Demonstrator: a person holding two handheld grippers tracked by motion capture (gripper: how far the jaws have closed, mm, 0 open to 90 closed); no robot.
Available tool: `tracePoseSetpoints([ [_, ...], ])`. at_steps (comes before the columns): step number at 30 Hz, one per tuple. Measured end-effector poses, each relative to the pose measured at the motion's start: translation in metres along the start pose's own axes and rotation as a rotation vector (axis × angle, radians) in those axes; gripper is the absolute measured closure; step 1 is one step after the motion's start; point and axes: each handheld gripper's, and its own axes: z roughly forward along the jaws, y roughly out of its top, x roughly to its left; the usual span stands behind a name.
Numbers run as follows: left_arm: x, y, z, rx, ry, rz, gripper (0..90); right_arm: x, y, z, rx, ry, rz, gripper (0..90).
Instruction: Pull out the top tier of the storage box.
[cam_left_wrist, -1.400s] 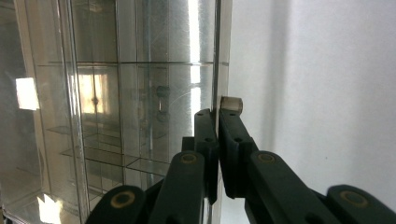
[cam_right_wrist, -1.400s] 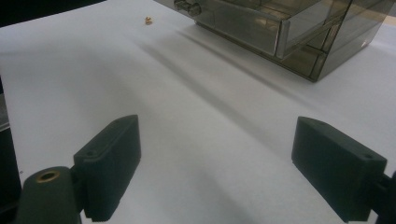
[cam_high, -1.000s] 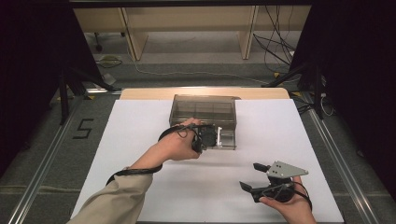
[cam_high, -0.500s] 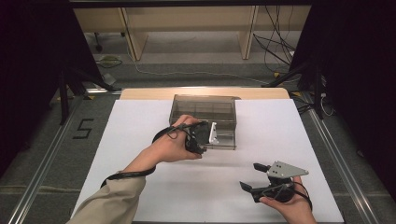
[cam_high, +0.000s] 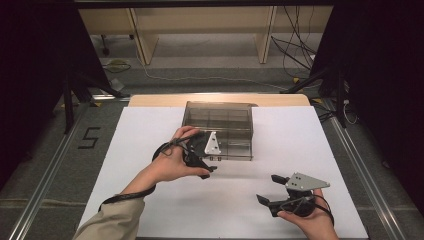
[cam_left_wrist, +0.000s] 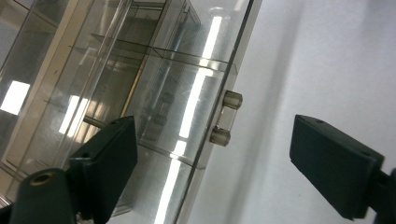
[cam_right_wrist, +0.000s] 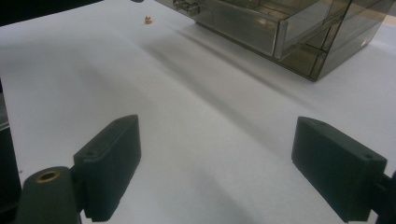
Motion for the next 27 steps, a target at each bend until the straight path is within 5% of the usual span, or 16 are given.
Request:
tracePoseSetpoints([
  [7,-0.006,-0.017,-0.004,-0.078,0.001,-0.072,5.6,0.000,0.000,0.000,0.001,-0.001,-0.002,16.3],
  [21,-0.008,-0.059,-0.016,-0.205,0.020,-0.220,3.9,0.000,0.000,0.001,0.004,-0.001,-0.001,16.3],
  [27,-0.009,-0.074,-0.021,-0.267,0.018,-0.313,4.0,0.000,0.000,0.001,0.000,0.002,0.001,16.3],
])
